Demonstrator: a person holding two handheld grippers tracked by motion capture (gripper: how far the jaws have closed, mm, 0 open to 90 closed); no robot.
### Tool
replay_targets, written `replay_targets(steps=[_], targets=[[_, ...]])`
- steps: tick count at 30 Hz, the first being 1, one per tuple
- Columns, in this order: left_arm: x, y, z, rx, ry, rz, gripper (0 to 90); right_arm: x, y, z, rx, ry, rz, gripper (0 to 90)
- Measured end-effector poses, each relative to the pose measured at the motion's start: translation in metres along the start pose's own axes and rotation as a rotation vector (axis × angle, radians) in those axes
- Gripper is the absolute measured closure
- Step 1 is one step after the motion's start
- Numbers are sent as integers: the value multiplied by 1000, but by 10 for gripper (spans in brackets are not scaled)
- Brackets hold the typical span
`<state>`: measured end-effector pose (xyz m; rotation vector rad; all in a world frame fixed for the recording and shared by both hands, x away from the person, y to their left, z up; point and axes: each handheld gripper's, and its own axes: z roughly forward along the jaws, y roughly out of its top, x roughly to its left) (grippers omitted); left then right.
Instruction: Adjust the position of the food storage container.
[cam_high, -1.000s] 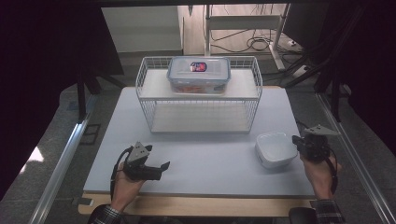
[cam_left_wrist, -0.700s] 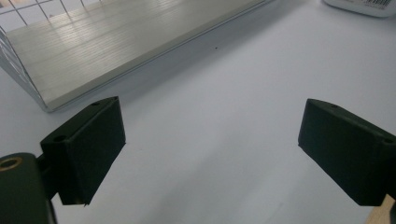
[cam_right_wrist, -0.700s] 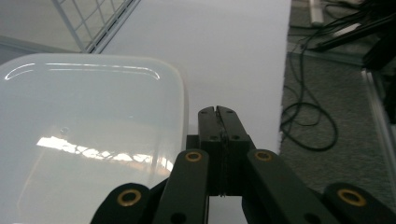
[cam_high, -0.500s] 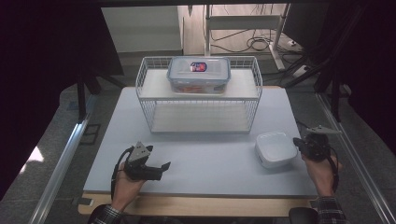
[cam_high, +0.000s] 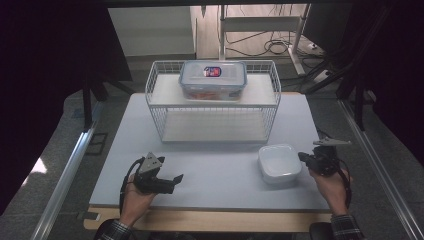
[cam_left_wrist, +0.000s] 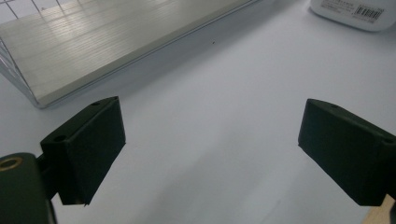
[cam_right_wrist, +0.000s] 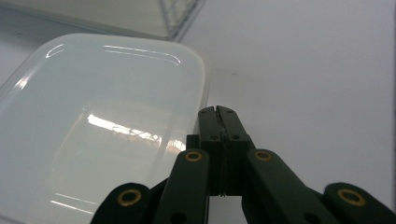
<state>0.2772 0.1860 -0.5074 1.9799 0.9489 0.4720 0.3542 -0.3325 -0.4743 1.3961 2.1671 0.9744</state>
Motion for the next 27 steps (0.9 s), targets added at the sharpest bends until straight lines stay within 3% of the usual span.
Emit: replay_targets(steps=[14, 27], targets=[[0, 0, 1, 8, -4, -2, 70, 49, 4, 12, 45, 123, -84, 895], [-1, -1, 4, 27, -7, -11, 70, 87, 6, 24, 73, 241, -115, 895]])
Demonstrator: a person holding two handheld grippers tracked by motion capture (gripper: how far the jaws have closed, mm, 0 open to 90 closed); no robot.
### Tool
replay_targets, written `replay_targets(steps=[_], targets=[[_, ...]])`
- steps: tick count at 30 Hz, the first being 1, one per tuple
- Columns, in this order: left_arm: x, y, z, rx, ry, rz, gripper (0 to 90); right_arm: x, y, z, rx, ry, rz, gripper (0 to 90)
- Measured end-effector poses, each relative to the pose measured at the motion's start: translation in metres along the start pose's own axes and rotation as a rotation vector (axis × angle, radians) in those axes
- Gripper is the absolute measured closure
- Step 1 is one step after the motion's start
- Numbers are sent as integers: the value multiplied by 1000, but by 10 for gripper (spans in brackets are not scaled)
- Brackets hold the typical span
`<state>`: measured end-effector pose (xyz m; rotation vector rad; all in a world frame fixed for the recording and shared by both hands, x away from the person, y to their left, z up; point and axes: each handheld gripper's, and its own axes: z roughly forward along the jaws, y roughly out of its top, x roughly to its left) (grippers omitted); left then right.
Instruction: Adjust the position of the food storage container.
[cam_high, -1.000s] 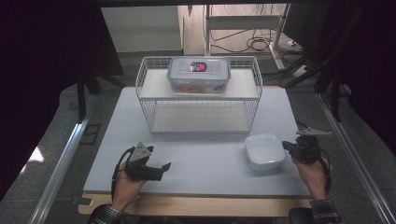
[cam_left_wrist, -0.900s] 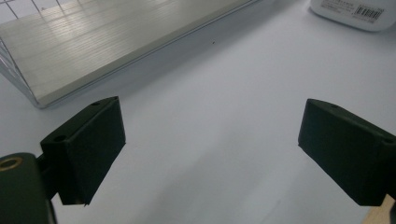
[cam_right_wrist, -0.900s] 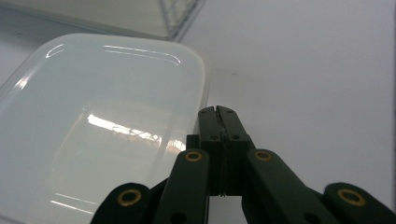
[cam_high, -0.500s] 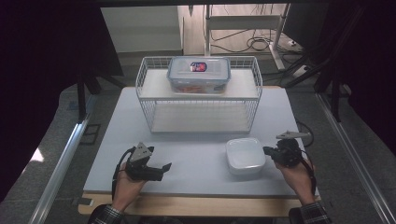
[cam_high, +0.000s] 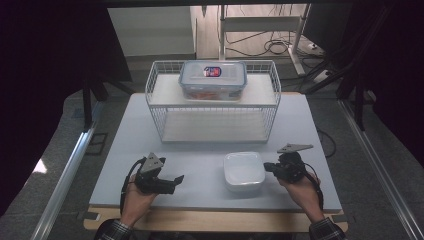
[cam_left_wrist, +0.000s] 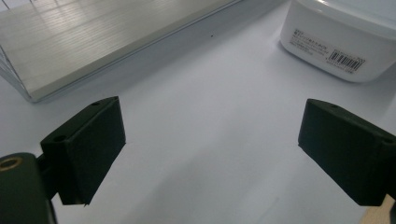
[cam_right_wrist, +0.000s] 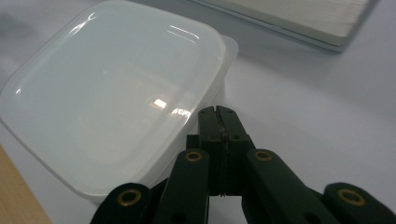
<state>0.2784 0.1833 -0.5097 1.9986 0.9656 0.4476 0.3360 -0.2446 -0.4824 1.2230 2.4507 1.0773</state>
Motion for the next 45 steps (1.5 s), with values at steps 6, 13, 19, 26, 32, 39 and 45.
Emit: replay_targets(steps=[6, 13, 19, 26, 32, 39, 45], targets=[[0, 0, 1, 17, -5, -10, 72, 14, 5, 11, 3, 47, -14, 895], [0, 0, 2, 26, -8, -15, 72, 31, 9, 21, 8, 99, -42, 894], [0, 1, 2, 32, -22, -24, 76, 42, 9, 25, 14, 145, -51, 894], [0, 1, 1, 38, -33, -34, 78, 49, 10, 28, 13, 129, -98, 850], [1, 1, -1, 31, -46, -36, 78, 43, 6, 17, -33, 82, -114, 726], [-2, 0, 0, 25, -27, 18, 77, 37, 3, 6, -84, 70, -116, 523], [-3, -1, -1, 12, -28, 21, 69, 37, 1, 2, -113, 77, -123, 290]])
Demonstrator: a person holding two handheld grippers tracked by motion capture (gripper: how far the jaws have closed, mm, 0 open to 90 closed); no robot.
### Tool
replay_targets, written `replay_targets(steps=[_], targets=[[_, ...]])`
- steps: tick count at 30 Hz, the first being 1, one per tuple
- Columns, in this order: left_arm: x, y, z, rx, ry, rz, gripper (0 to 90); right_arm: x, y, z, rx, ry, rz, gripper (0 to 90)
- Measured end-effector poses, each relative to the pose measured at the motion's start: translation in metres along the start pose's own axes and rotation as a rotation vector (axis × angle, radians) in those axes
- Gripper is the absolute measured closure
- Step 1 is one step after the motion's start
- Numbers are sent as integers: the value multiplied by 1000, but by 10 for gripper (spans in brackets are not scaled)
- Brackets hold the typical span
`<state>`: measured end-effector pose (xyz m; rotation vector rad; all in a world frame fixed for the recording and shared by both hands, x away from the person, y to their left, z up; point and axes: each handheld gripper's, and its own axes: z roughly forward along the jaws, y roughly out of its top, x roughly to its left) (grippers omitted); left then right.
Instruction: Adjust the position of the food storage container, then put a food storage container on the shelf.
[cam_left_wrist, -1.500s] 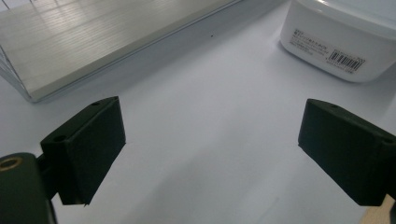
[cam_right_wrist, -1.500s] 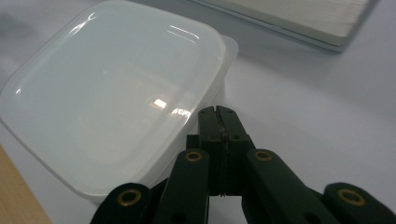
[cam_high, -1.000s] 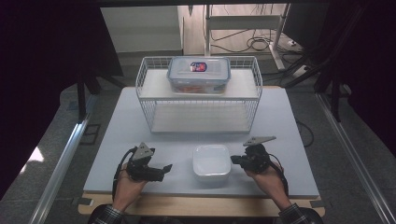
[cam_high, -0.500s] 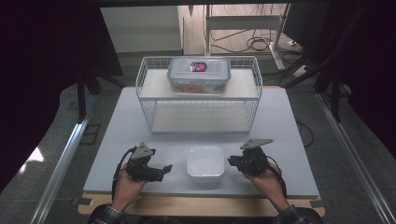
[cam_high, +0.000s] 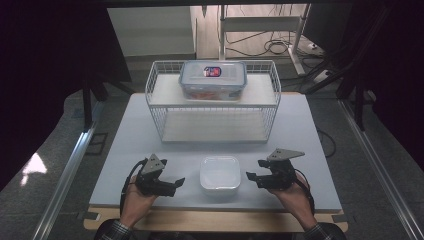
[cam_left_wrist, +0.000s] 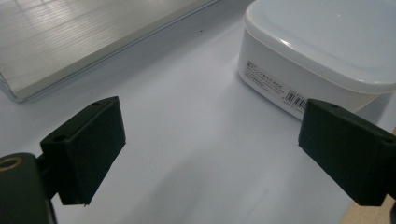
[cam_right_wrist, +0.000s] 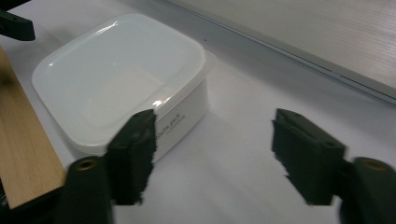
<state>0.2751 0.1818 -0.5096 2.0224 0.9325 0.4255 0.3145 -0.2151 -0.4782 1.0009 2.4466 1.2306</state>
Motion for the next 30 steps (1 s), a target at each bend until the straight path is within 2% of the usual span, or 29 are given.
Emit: replay_targets(steps=[5, 14, 23, 25, 26, 27, 29, 30], targets=[[1, -2, 0, -9, -5, -4, 57, 0, -6, 3, 7, 5, -4, 164], [1, -2, 2, -22, 1, 14, 31, 0, -6, 4, -10, 28, -2, 98], [-4, 4, 4, 26, -56, -30, 35, 3, -2, 6, -8, 28, 3, 46], [-4, 6, 4, 13, -92, -47, 31, 4, 0, 6, -8, 40, 13, 44], [-4, 6, 4, 13, -92, -47, 33, 4, 0, 6, -8, 40, 13, 44], [-5, 10, 4, 10, -117, -62, 45, 7, 3, 5, 17, 32, 21, 56], [-7, 12, 4, 10, -121, -62, 55, 8, 4, 5, 33, 26, 16, 66], [-8, 14, 5, 10, -123, -56, 76, 13, 6, 4, 45, 12, 3, 124]])
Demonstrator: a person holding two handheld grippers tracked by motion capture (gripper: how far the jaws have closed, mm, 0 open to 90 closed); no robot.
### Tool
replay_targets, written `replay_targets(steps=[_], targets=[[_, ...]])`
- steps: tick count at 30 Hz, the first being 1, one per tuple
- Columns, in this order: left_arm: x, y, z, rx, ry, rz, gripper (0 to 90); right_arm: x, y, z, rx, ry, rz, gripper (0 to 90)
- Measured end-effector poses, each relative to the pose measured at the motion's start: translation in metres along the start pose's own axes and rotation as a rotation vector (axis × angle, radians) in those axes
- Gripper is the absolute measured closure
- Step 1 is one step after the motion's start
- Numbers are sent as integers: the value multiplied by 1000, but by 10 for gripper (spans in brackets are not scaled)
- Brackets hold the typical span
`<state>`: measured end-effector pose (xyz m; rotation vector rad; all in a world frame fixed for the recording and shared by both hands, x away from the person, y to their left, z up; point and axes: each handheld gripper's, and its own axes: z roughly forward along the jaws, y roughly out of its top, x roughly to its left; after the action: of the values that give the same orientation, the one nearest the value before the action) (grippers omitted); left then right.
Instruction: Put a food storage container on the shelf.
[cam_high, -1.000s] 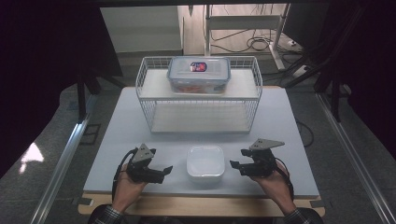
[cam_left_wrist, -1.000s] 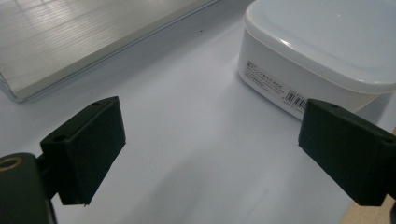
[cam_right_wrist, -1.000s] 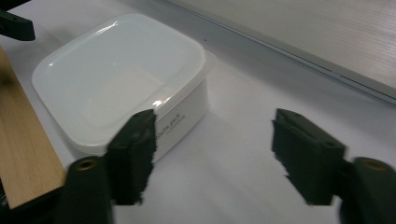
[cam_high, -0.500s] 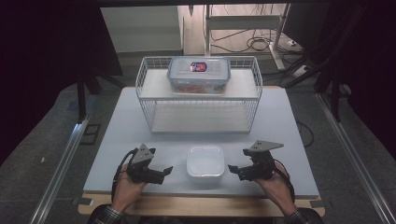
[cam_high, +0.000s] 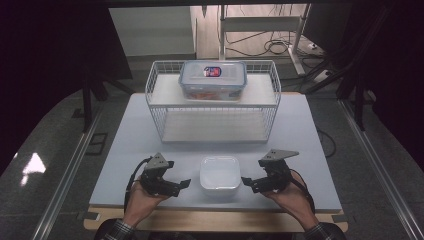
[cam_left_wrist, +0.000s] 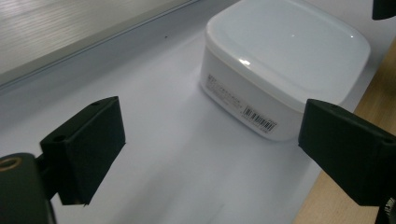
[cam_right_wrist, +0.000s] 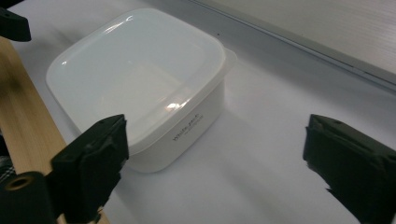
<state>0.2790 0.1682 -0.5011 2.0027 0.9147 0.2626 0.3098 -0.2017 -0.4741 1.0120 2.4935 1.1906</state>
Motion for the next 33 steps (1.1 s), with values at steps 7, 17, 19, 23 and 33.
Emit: replay_targets(steps=[7, 17, 19, 23, 33], targets=[[-4, 14, 13, -16, -53, 1, 138, -2, 5, 3, 11, 55, 21, 231], [-1, 25, 40, 34, -146, -47, 163, -5, 11, 26, 44, 155, 60, 266], [0, 25, 48, 61, -197, -72, 169, -5, 12, 30, 57, 168, 68, 278], [2, 25, 54, 79, -274, -121, 209, -7, 13, 34, 76, 216, 101, 325], [0, 24, 40, 92, -295, -198, 508, -12, 13, 28, 132, 276, 275, 564]])
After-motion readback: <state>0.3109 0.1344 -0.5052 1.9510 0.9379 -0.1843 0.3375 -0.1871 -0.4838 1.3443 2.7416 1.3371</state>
